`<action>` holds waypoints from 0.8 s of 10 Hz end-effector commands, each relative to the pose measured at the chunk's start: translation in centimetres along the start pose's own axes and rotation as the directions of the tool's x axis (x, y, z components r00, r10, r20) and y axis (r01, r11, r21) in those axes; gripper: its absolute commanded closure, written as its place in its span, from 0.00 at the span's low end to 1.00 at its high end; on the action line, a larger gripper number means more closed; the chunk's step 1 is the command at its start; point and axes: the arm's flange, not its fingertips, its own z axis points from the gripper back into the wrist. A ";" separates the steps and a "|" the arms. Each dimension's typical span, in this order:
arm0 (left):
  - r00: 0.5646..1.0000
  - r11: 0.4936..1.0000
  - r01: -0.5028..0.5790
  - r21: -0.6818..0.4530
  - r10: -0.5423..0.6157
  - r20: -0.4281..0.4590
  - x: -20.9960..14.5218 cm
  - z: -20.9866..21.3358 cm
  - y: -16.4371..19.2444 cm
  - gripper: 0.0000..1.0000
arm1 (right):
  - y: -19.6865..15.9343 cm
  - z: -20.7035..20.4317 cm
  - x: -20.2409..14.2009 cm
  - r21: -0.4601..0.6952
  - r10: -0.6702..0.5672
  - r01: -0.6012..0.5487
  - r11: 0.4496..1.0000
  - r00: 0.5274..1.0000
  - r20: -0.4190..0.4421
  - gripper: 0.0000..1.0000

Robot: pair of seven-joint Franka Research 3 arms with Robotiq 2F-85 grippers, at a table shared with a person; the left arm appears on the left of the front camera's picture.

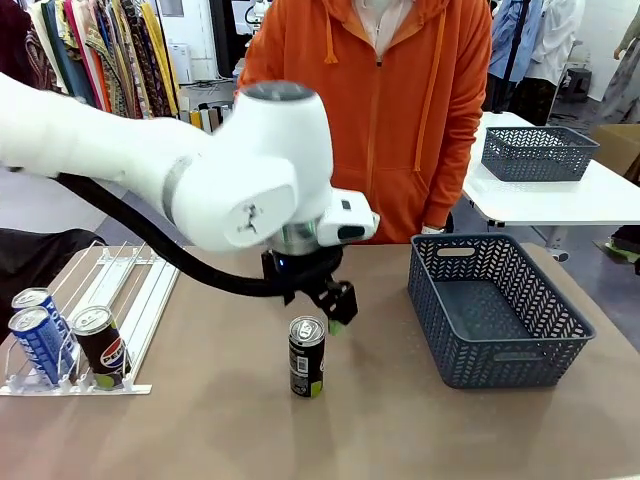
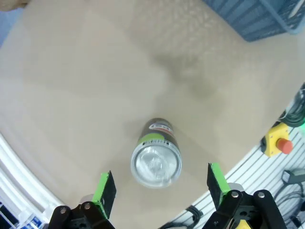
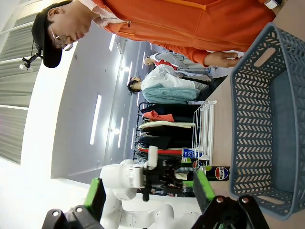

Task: Retrieve and store the cans from the dispenser.
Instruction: Pick up one can from the Automatic Can Dispenser and place it in the middle of the table.

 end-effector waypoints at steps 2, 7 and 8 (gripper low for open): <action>0.999 0.993 0.026 -0.117 -0.022 0.031 -4.8 9.8 5.3 0.00 | 0.3 0.2 0.1 -0.004 0.012 -0.012 1.000 1.000 -0.018 0.00; 0.923 0.783 -0.088 -0.616 0.296 0.245 -20.1 15.9 26.6 0.00 | 0.3 0.2 0.1 -0.004 0.012 -0.012 1.000 1.000 -0.018 0.00; 0.829 0.685 -0.221 -0.694 0.507 0.237 -25.0 14.1 30.8 0.00 | 0.3 0.2 0.1 -0.004 0.012 -0.012 1.000 1.000 -0.018 0.00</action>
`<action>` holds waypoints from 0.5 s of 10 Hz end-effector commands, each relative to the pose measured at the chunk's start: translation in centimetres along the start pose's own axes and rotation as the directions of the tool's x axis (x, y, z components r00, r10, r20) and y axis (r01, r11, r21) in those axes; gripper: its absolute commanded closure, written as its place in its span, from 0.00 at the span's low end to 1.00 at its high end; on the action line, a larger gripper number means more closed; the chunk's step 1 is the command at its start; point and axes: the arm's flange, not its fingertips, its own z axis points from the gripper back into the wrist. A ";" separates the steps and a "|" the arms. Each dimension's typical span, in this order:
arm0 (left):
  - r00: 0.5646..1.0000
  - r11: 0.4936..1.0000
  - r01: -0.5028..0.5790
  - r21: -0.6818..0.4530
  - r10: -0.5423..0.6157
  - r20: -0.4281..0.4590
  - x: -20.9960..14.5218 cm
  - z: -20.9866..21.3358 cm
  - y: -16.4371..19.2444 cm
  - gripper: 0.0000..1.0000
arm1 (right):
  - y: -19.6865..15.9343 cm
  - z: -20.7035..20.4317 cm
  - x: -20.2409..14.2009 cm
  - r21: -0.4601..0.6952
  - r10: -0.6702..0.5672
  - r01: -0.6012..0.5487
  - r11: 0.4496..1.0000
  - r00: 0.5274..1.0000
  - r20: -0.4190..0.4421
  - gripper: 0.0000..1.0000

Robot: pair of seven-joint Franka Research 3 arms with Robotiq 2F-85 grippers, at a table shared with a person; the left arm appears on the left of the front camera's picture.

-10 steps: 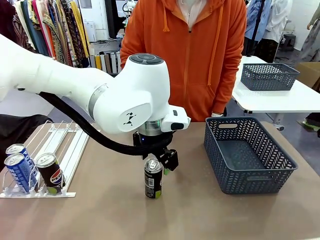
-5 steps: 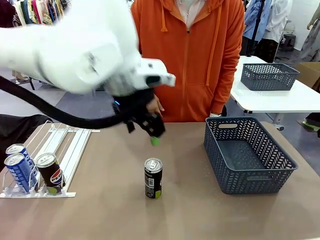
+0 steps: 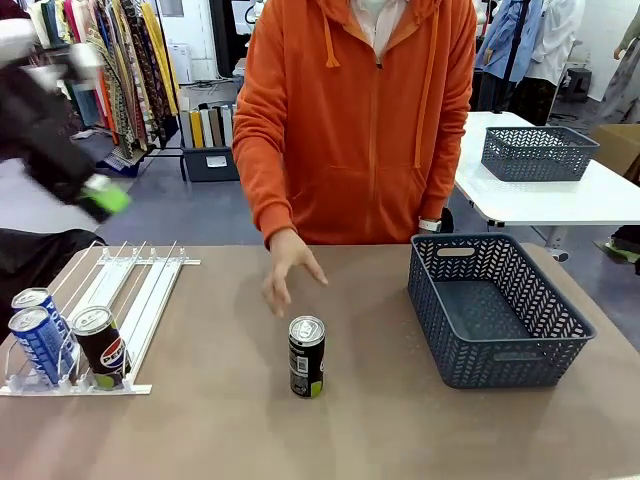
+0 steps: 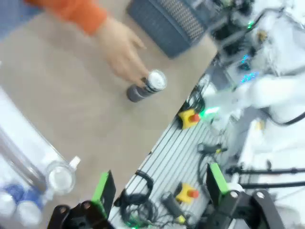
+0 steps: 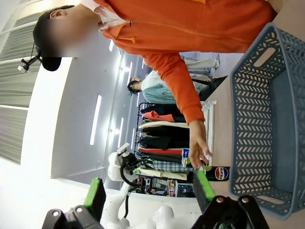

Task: Retrieve and store the cans from the dispenser.
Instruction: Pick up one can from the Automatic Can Dispenser and place it in the middle of the table.

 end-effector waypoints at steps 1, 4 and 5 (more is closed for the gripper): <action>0.914 0.947 -0.265 -0.178 0.306 0.265 -6.1 1.6 7.4 0.00 | 0.3 0.1 0.1 -0.004 0.012 -0.012 1.000 1.000 -0.019 0.00; 0.698 0.777 -0.487 -0.399 0.621 0.357 -15.0 1.2 14.3 0.00 | 0.3 0.1 0.1 -0.004 0.012 -0.012 1.000 1.000 -0.019 0.00; 0.694 0.766 -0.489 -0.419 0.632 0.345 -15.0 0.9 14.7 0.00 | 0.3 0.1 0.1 -0.004 0.012 -0.012 1.000 1.000 -0.019 0.00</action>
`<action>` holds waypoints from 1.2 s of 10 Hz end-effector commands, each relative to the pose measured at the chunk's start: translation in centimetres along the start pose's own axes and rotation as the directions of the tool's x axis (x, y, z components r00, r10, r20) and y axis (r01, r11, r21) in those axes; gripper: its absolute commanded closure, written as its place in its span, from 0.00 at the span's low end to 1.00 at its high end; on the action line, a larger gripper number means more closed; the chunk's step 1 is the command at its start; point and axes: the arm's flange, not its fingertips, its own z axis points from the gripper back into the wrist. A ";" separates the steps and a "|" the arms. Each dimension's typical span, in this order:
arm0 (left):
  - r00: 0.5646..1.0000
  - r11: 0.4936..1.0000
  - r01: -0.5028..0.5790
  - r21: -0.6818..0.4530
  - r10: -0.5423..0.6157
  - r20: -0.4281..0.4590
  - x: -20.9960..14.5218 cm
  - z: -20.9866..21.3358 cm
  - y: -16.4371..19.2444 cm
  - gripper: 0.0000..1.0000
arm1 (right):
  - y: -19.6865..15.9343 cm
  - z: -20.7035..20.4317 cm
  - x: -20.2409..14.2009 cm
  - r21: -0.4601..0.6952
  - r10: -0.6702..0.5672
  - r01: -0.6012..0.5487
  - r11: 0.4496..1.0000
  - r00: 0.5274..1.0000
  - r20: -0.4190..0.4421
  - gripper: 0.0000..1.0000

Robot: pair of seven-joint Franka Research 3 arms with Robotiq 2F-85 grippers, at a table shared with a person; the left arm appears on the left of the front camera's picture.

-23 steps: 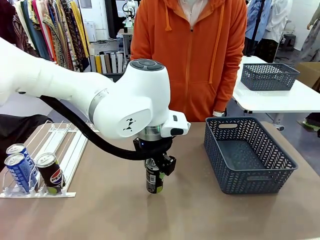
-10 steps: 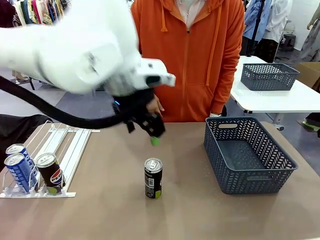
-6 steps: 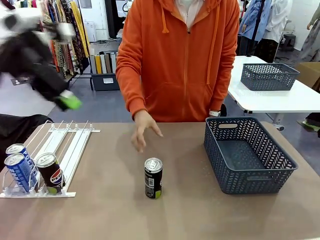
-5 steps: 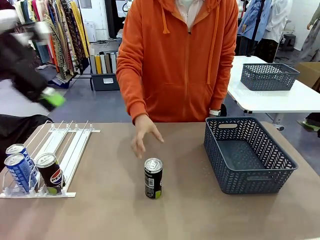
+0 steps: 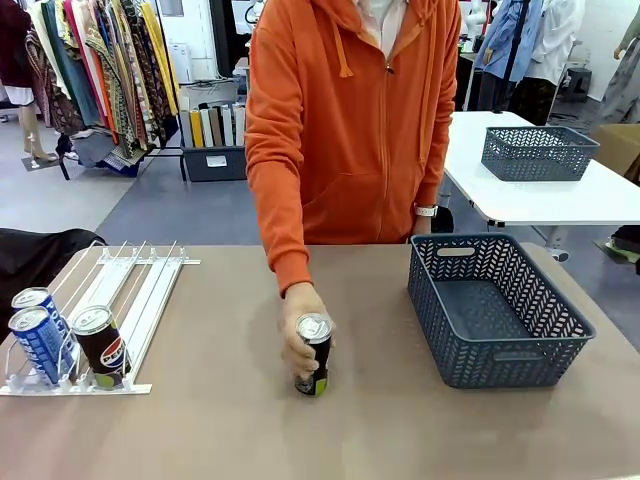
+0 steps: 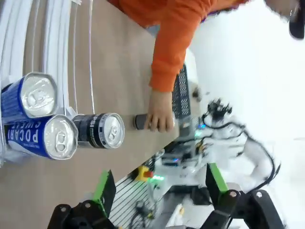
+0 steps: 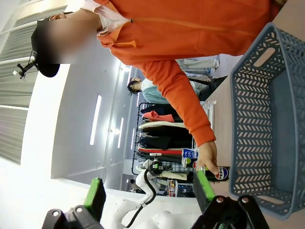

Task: Retrieve and store the cans from the dispenser.
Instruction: Pick up one can from the Automatic Can Dispenser and place it in the middle of the table, then pick up the last remaining can from one row of the Automatic Can Dispenser and place it in the middle of the table.

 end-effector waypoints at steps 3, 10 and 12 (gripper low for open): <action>0.995 0.996 0.083 0.041 -0.081 -0.058 0.6 -0.1 -2.0 0.00 | 0.3 0.1 0.1 -0.004 0.012 -0.012 1.000 1.000 -0.019 0.00; 0.995 0.996 0.083 0.041 -0.081 -0.058 0.6 -0.1 -2.0 0.00 | 0.3 0.1 0.1 -0.004 0.012 -0.012 1.000 1.000 -0.019 0.00; 0.995 0.996 0.083 0.041 -0.081 -0.058 0.6 -0.1 -2.0 0.00 | 0.3 0.1 0.1 -0.004 0.012 -0.012 1.000 1.000 -0.019 0.00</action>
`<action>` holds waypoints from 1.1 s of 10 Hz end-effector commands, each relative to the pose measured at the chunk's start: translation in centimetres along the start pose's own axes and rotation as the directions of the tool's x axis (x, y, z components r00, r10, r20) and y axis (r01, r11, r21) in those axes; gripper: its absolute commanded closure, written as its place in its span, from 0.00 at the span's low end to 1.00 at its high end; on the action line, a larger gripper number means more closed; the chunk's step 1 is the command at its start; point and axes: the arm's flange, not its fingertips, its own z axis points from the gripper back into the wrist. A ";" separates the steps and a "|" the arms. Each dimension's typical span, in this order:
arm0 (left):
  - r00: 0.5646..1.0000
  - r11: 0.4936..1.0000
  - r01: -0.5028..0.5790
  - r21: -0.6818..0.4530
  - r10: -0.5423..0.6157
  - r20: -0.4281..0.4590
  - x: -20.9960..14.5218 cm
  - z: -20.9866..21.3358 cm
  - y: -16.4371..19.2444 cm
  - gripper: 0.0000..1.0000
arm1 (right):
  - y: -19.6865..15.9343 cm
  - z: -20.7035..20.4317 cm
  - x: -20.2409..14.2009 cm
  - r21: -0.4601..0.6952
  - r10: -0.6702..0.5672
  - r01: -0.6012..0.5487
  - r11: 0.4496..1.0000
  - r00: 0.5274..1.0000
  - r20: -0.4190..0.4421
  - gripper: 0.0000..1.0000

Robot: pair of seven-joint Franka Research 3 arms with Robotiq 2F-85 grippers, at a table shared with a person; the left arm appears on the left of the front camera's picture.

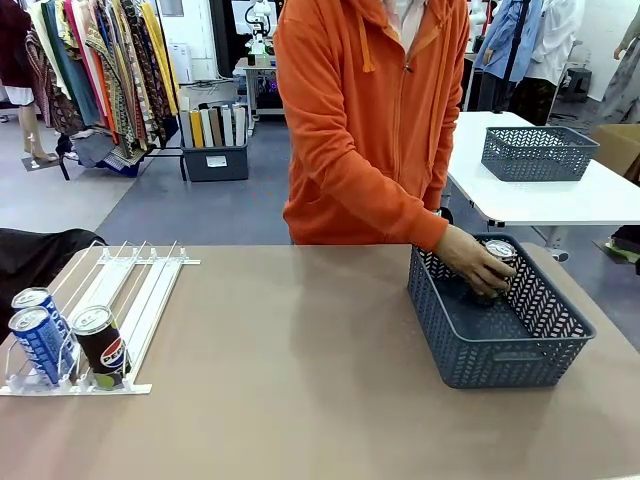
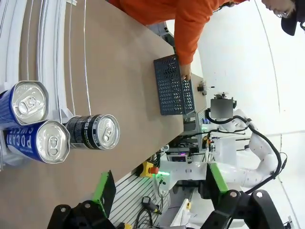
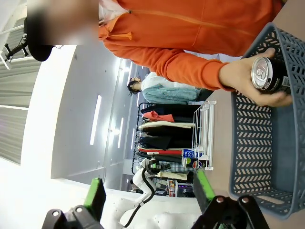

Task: Retrieve and store the cans from the dispenser.
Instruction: Pick up the last remaining can from one row of the Automatic Can Dispenser and place it in the middle of the table.

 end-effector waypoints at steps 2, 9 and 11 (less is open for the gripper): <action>1.000 1.000 0.000 0.000 0.000 0.000 0.0 0.0 0.0 0.00 | 0.3 0.1 0.1 -0.004 0.012 -0.012 1.000 1.000 -0.019 0.00; 0.953 0.606 0.182 0.775 0.084 -0.289 -0.4 -14.0 -10.5 0.00 | 0.3 0.1 0.1 -0.004 0.012 -0.012 1.000 1.000 -0.019 0.00; 0.977 0.530 0.117 0.840 0.090 -0.193 -1.0 -16.6 -10.3 0.00 | 0.3 0.1 0.1 -0.004 0.012 -0.012 1.000 1.000 -0.019 0.00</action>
